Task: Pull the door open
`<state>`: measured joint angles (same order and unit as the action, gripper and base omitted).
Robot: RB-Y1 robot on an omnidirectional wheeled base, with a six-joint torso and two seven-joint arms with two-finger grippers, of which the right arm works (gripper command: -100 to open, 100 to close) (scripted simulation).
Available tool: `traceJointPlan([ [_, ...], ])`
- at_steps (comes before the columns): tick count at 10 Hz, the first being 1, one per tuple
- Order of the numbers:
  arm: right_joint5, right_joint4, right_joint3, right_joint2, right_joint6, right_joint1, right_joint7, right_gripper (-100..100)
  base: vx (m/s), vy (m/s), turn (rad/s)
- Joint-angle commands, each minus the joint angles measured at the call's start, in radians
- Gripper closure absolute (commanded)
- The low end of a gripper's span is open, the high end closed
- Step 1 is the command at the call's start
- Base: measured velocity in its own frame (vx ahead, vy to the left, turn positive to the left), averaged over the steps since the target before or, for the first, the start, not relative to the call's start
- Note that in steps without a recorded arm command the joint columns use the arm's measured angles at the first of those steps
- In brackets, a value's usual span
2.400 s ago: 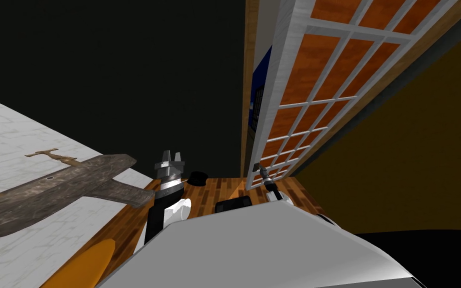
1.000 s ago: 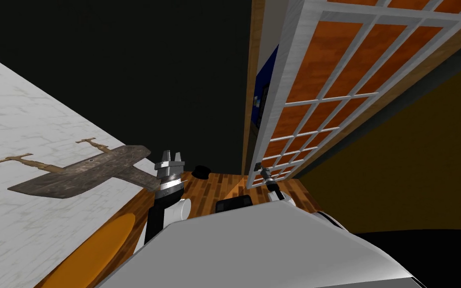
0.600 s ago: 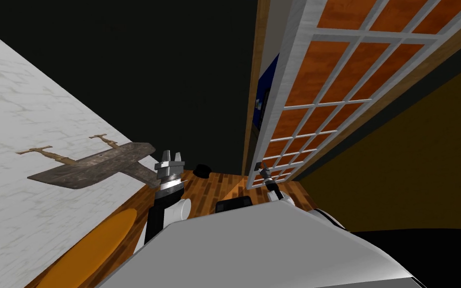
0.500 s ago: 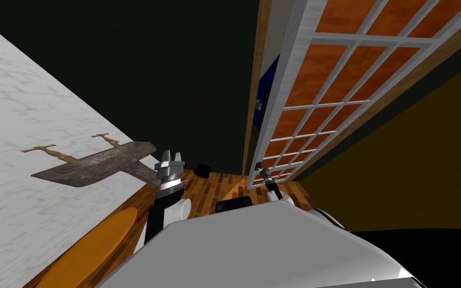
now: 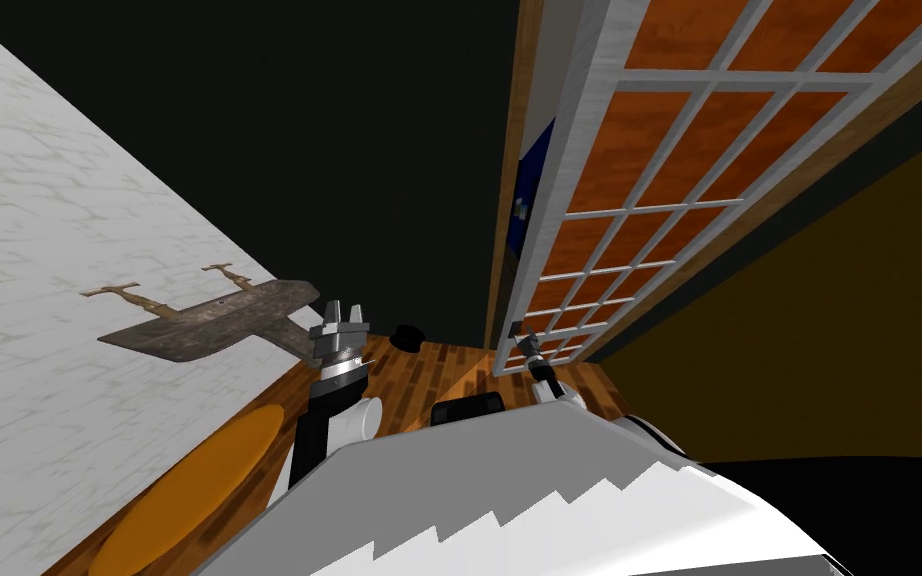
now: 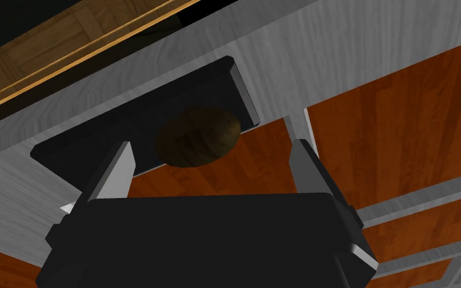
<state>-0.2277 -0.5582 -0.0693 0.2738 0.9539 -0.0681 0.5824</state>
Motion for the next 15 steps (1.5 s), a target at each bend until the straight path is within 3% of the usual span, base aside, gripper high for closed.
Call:
traceJointPlan([
  [1,-0.007,-0.003,-0.004,0.0,-0.003,0.0,0.034,-100,-0.048,-0.018,0.025],
  [15,-0.125,-0.028,-0.076,-0.011,-0.035,-0.013,0.395,-100,-0.058,-0.023,0.043],
])
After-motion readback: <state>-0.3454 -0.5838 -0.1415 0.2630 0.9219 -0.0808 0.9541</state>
